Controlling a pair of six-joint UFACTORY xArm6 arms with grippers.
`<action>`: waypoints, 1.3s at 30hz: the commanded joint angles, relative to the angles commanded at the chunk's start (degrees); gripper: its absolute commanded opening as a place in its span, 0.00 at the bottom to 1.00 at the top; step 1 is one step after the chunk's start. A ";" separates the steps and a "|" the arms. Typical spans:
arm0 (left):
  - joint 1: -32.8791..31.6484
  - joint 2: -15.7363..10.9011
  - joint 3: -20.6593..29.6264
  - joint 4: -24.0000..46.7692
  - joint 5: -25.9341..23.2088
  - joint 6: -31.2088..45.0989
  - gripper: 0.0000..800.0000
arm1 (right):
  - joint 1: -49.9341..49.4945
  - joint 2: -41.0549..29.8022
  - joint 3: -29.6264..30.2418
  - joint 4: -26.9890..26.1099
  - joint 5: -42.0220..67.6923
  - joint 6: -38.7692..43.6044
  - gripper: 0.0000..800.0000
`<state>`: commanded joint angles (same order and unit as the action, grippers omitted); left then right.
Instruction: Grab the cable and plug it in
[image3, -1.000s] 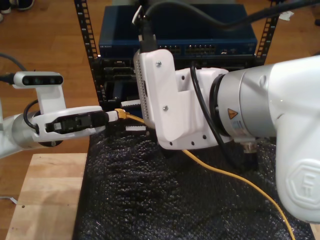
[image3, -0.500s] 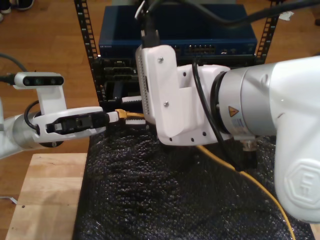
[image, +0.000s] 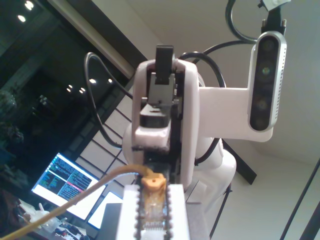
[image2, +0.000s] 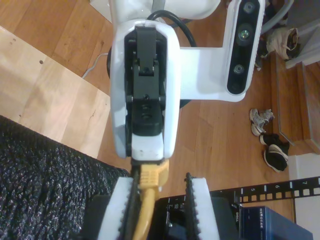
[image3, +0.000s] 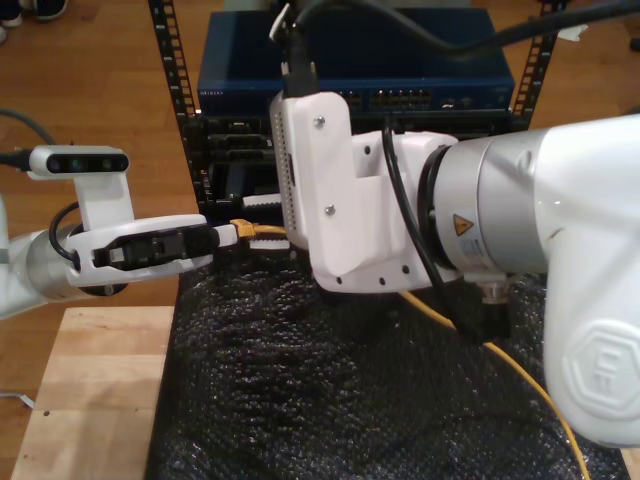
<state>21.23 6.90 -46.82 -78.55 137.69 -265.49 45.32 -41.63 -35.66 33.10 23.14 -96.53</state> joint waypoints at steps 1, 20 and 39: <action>0.00 0.00 0.00 0.00 0.00 0.00 0.04 | 0.18 0.00 0.00 0.00 0.00 0.00 0.31; 0.00 0.00 -0.35 -0.18 1.05 -0.09 0.04 | 0.35 0.00 0.09 0.09 -0.09 0.09 0.26; 0.00 0.00 -0.26 -0.09 1.05 -0.09 0.05 | 0.35 0.09 0.18 0.18 -0.18 0.26 0.02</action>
<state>21.23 6.90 -47.09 -78.64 138.75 -265.58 45.67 -41.54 -35.48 33.27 22.97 -96.26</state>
